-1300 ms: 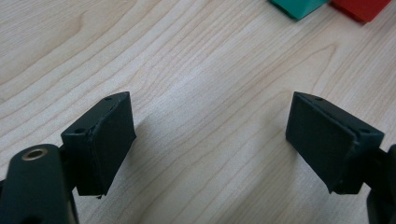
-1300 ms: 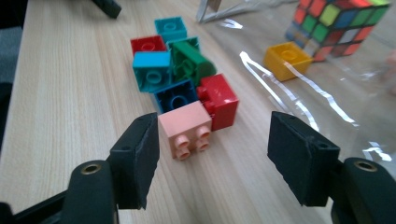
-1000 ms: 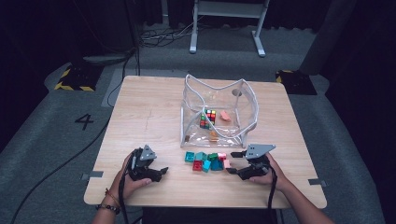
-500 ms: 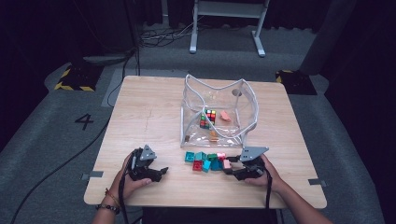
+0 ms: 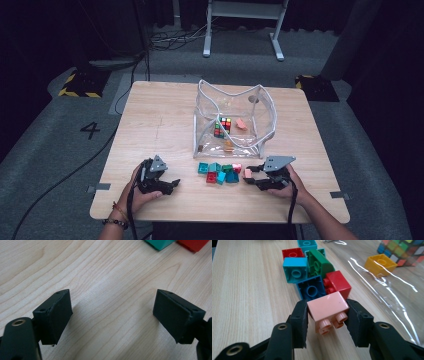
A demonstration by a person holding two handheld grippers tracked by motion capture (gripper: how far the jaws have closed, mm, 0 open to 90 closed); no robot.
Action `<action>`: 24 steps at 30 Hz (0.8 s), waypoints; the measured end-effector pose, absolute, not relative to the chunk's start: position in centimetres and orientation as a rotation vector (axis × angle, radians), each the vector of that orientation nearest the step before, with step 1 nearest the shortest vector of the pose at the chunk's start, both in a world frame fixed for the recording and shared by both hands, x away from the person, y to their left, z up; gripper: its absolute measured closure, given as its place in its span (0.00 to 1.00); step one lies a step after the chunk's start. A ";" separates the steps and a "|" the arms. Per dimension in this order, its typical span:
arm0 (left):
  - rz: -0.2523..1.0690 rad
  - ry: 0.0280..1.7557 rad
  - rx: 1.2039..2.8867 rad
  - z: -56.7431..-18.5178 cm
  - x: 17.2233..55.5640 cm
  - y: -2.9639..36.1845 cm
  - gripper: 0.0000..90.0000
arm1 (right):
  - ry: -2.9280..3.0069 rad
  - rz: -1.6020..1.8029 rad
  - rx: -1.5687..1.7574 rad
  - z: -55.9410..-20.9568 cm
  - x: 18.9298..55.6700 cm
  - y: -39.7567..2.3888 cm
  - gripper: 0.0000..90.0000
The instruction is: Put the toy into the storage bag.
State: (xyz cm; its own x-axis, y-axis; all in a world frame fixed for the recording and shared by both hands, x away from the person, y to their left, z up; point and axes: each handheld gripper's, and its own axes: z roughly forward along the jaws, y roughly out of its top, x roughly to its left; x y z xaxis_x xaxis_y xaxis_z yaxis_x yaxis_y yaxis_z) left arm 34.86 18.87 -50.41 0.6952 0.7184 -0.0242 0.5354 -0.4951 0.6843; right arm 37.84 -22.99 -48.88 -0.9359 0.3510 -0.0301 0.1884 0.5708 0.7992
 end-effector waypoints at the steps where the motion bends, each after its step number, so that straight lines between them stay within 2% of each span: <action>1: 0.346 0.953 2.221 -50.4 34.9 18.9 0.18 | 2.612 1.292 0.461 -48.8 37.9 -23.2 0.61; 24: 0.346 0.953 2.221 -50.4 34.9 18.9 0.18 | 2.330 1.293 0.706 -44.9 40.1 -30.6 0.61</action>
